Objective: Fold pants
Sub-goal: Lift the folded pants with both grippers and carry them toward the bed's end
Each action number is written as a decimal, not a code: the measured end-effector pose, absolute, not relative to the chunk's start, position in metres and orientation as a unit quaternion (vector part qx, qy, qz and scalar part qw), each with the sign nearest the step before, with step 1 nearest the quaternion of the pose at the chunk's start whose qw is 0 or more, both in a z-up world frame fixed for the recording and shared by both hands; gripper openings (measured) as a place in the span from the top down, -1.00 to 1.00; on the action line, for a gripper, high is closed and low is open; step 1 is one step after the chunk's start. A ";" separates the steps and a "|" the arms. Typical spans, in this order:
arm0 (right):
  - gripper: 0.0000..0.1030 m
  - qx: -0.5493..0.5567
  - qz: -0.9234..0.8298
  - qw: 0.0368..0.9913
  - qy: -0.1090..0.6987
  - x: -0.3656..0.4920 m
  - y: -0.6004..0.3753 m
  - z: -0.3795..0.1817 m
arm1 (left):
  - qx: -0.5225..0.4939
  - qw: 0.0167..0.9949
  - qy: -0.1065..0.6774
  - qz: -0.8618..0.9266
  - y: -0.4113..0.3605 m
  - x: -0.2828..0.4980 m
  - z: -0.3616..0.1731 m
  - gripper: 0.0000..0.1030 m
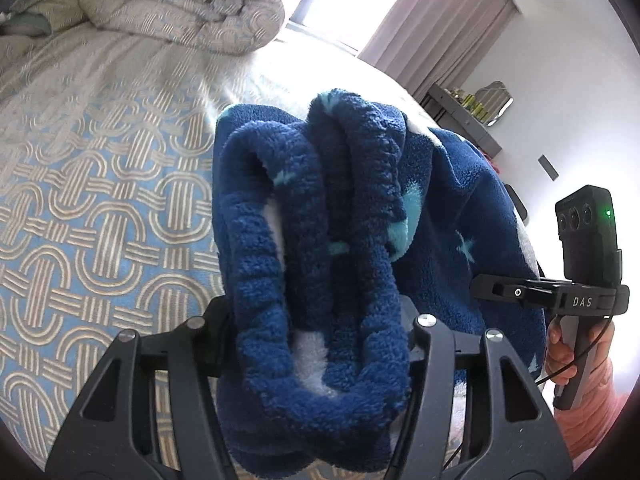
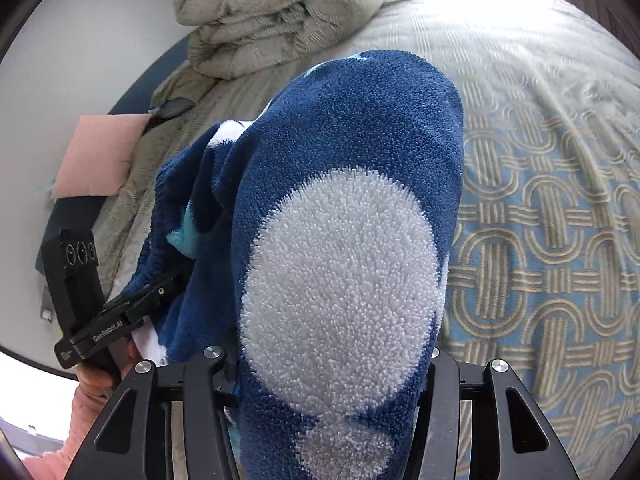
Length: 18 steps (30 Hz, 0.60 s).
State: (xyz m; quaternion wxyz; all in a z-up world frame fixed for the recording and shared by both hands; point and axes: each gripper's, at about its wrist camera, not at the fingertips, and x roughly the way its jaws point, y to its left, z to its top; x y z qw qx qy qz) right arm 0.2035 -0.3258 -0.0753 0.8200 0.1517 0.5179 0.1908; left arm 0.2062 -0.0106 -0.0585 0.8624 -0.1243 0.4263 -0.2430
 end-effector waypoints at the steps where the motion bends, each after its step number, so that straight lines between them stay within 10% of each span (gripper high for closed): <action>1: -0.02 0.152 0.191 0.822 0.515 0.200 -0.327 -0.073 | -0.123 0.864 0.424 -0.244 -0.012 0.205 -0.055 -0.15; 18: -0.02 0.181 0.164 0.850 0.467 0.118 -0.366 -0.043 | -0.077 0.863 0.398 -0.302 -0.060 0.141 -0.014 -0.15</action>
